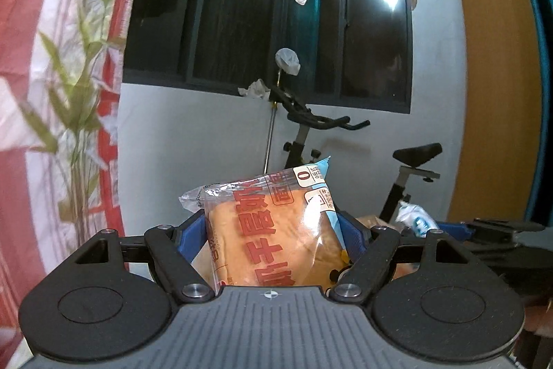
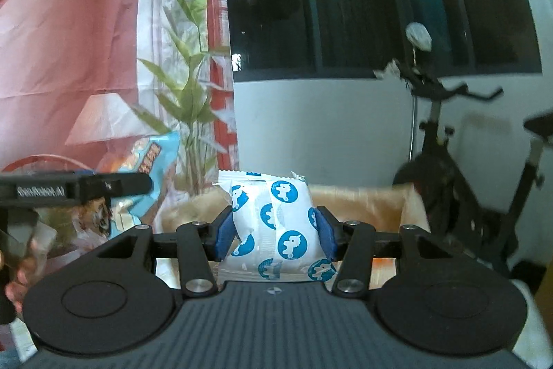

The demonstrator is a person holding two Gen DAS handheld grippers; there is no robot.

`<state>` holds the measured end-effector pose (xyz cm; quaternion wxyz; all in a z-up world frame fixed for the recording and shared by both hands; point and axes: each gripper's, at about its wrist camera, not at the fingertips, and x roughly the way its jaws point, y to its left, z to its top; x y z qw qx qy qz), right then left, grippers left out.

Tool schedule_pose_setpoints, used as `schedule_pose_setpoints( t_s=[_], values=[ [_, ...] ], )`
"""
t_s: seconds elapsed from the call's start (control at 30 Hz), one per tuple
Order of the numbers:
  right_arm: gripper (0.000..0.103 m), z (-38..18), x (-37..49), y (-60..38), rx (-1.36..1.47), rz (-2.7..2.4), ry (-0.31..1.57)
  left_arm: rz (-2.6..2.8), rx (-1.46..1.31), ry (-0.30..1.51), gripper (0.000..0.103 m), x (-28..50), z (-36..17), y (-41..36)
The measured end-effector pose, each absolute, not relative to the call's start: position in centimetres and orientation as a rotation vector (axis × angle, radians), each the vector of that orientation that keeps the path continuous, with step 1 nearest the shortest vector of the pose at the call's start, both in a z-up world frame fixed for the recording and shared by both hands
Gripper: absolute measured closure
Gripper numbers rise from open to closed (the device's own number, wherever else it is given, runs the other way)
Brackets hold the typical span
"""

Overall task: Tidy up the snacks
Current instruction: 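Lift both packets and carry them over the box, then open both grippers to drop the packets into the box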

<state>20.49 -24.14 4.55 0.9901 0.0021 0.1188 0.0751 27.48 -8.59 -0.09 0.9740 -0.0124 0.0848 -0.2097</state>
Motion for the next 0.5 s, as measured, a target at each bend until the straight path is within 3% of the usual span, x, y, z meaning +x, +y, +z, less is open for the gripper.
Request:
schedule_pose_setpoints(
  t_s=[0.23,0.5],
  values=[
    [0.052,3.7,27.2,-25.4,-0.003,0.083,0.301,-0.394,0.007,0.244,0.023,33.6,-0.8,-11.1],
    [0.051,1.2,28.9,-26.4,-0.011,0.024,0.405,-0.392,0.051,0.338,0.023,36.1,-2.9,-12.0]
  ],
)
